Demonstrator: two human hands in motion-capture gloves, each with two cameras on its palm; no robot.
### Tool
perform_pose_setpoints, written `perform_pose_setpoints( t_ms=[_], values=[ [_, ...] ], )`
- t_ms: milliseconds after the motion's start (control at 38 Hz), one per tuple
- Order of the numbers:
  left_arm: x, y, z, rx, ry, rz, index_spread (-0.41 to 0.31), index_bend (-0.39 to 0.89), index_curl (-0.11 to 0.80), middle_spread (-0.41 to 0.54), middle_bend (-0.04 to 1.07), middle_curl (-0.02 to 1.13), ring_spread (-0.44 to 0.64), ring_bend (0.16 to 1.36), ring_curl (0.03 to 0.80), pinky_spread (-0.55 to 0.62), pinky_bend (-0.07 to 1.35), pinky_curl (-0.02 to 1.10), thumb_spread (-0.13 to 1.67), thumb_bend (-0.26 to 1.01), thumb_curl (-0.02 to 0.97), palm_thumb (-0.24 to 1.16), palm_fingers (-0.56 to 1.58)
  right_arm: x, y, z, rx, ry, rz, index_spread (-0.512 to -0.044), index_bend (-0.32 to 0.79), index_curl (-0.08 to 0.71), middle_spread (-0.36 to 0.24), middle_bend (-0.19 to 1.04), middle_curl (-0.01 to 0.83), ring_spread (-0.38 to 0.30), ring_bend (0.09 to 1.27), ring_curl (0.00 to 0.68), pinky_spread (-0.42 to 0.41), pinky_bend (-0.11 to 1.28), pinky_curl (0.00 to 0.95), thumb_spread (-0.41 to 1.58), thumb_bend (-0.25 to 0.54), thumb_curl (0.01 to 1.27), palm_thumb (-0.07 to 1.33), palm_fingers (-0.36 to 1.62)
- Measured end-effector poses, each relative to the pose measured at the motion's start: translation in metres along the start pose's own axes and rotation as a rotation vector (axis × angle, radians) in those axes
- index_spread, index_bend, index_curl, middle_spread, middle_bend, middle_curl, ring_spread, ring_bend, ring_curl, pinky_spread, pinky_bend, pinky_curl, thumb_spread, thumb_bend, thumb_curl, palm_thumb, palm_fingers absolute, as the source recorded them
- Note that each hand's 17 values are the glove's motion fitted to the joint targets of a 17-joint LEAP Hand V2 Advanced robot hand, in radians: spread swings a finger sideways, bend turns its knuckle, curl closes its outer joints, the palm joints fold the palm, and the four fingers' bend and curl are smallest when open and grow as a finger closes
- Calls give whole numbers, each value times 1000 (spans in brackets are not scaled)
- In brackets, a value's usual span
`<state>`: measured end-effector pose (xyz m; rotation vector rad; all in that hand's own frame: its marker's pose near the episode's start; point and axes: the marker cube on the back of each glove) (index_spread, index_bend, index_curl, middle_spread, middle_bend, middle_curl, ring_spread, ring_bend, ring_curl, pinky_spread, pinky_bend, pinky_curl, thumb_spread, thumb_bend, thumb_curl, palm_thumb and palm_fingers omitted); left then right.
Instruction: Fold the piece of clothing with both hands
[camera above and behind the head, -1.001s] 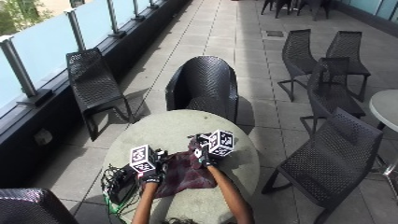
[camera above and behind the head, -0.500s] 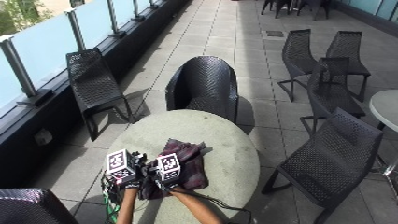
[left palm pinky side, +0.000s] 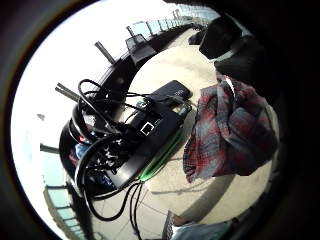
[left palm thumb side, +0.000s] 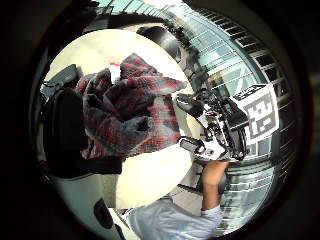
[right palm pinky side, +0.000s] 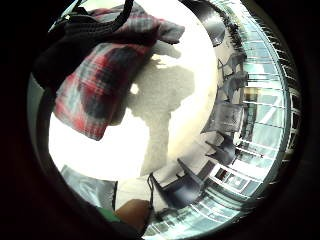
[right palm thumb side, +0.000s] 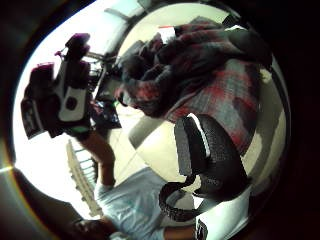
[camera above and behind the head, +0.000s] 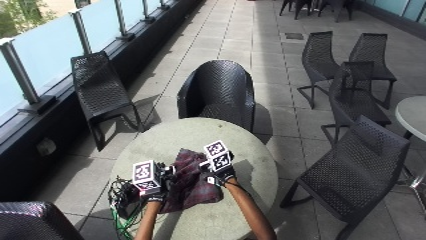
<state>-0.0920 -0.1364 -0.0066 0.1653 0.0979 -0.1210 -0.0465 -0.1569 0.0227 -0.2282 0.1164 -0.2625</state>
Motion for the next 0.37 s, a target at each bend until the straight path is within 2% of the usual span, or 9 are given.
perform_pose_setpoints(
  t_ms=[53,132,263,369],
  values=[
    [6,0,6,-6,3,11,-88,119,260,-20,182,372,151,615,323,312,410,399,1519,129,311,534,418,27,3,-2,48,117,116,-335,198,244,-125,318,422,-87,483,363,54,576,385,1084,-47,394,622,473],
    [11,-1,16,-22,1,31,-88,117,259,-21,181,371,143,616,323,307,417,402,1516,133,317,548,421,57,16,-11,148,153,230,-339,205,265,-118,299,414,-71,425,327,93,515,352,1130,-27,380,611,468],
    [26,6,5,-52,-7,60,-88,120,260,-22,177,369,140,618,324,304,421,403,1511,128,322,552,417,91,45,-22,308,145,360,-345,177,290,-106,268,404,-34,369,315,145,470,341,1187,-11,367,621,416],
    [32,9,-3,-41,-7,67,-88,122,261,-22,178,367,138,622,325,303,416,401,1508,126,326,555,413,105,43,-20,410,152,401,-349,162,296,-101,241,397,-6,332,306,175,458,336,1221,-10,360,627,385]
  ],
)
